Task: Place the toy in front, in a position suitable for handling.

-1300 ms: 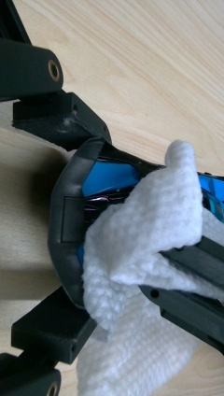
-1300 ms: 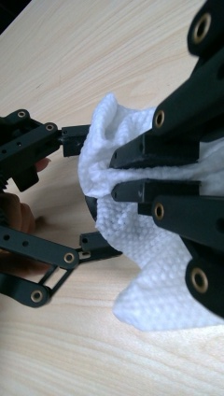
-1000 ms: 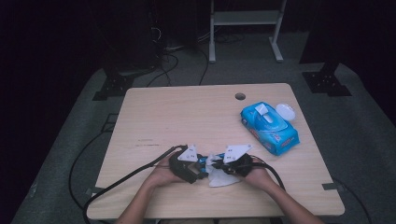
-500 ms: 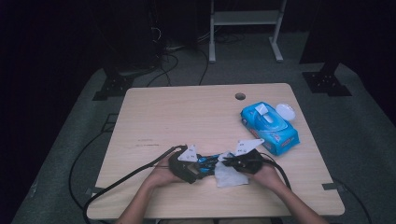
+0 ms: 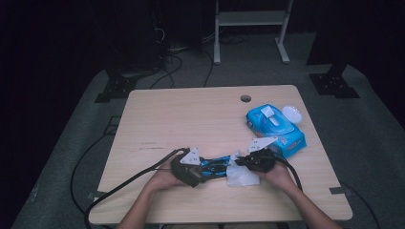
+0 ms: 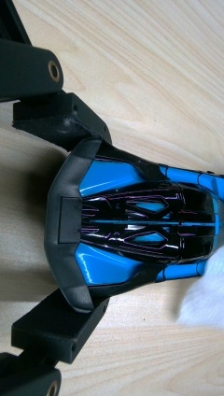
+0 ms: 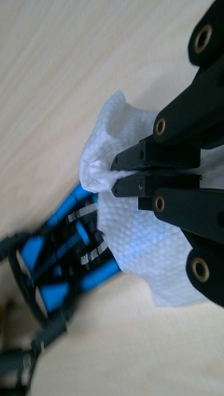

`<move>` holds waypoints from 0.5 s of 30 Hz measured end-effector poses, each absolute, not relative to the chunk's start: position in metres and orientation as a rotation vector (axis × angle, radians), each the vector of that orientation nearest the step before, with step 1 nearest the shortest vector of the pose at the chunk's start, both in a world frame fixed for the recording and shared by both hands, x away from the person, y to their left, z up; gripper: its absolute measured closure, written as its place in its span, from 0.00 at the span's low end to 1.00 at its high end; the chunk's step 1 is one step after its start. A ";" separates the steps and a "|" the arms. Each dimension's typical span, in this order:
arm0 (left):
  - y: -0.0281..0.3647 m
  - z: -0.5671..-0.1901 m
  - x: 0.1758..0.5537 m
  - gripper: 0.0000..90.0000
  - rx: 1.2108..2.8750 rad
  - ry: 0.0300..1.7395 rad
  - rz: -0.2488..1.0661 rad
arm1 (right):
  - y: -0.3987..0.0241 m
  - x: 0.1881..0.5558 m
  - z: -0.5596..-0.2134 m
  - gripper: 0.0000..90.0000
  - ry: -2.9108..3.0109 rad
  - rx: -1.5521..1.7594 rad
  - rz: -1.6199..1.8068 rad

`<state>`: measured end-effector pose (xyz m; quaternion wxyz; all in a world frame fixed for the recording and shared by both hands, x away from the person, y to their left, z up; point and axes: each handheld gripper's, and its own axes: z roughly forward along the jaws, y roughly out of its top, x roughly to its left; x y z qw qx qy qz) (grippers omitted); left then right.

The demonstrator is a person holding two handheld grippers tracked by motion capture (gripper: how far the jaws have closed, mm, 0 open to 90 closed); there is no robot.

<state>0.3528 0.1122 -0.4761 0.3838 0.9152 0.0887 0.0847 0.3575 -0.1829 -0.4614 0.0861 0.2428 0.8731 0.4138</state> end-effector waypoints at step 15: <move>0.114 -0.476 0.353 0.27 2.333 0.223 0.212 | -0.189 0.356 -0.467 0.97 2.572 0.771 1.277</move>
